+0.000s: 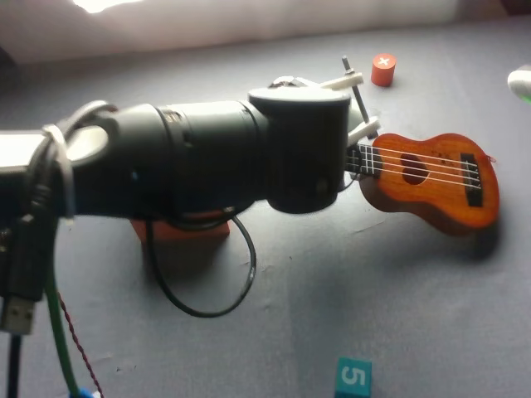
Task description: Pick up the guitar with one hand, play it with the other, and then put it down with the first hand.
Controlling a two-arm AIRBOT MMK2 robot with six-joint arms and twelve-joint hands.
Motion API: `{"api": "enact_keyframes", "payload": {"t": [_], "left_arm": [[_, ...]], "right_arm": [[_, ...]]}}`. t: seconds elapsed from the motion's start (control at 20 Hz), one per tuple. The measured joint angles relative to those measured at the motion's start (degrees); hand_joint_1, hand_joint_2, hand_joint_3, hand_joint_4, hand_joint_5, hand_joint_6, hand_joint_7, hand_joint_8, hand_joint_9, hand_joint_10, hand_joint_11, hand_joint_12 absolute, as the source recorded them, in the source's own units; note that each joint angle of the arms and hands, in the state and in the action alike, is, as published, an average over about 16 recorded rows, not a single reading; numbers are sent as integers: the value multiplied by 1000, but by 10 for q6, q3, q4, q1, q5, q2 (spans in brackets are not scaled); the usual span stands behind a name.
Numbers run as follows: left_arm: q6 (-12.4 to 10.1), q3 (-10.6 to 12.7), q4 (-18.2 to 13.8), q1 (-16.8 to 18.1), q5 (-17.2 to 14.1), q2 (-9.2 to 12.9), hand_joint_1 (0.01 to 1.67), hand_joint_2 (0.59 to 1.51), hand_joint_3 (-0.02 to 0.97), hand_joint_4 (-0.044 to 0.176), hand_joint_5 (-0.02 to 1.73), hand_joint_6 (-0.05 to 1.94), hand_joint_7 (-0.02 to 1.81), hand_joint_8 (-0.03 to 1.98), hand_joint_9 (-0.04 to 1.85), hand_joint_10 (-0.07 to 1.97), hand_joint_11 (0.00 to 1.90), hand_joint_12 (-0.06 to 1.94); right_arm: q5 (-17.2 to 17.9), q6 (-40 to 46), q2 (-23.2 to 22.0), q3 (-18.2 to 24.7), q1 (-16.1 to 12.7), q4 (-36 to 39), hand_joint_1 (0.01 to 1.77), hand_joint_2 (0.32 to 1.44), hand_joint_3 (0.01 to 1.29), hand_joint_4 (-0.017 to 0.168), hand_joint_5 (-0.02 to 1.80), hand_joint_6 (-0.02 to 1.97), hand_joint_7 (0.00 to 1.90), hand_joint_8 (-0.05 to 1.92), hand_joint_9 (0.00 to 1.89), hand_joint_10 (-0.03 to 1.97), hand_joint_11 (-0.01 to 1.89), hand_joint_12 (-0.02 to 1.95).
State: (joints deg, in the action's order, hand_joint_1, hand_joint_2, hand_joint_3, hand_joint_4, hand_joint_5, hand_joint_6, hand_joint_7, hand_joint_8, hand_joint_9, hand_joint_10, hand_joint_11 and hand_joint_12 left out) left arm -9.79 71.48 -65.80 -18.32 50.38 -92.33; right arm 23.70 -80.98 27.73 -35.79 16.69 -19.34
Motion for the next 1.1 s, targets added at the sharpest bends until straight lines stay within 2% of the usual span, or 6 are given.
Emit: {"api": "enact_keyframes", "payload": {"t": [0.25, 0.5, 0.8, 1.1], "left_arm": [[23, -38, 44, 21, -34, 42, 1499, 1079, -14, 51, 1215, 1895, 1290, 1981, 1390, 1912, 1429, 1898], [42, -87, 90, 45, -69, 95, 1499, 1079, -14, 47, 1216, 1893, 1283, 1981, 1378, 1908, 1420, 1898], [48, -143, 125, 67, -98, 155, 1497, 1079, -14, 39, 1221, 1891, 1284, 1982, 1376, 1908, 1418, 1898], [49, -179, 137, 82, -105, 188, 1493, 1079, -14, 29, 1222, 1891, 1285, 1982, 1374, 1908, 1414, 1898]], "right_arm": [[1, 59, 3, -17, 0, 54, 419, 1310, 17, 4, 46, 39, 69, 11, 28, 207, 21, 538], [-22, 155, 8, -35, -1, 152, 413, 1313, 17, 4, 49, 39, 68, 11, 34, 207, 21, 626], [-60, 327, 13, -53, -3, 334, 411, 1314, 17, 4, 49, 38, 70, 12, 45, 207, 21, 701], [-79, 504, 14, -54, -3, 548, 405, 1313, 17, 4, 53, 38, 69, 12, 47, 207, 21, 733]]}}
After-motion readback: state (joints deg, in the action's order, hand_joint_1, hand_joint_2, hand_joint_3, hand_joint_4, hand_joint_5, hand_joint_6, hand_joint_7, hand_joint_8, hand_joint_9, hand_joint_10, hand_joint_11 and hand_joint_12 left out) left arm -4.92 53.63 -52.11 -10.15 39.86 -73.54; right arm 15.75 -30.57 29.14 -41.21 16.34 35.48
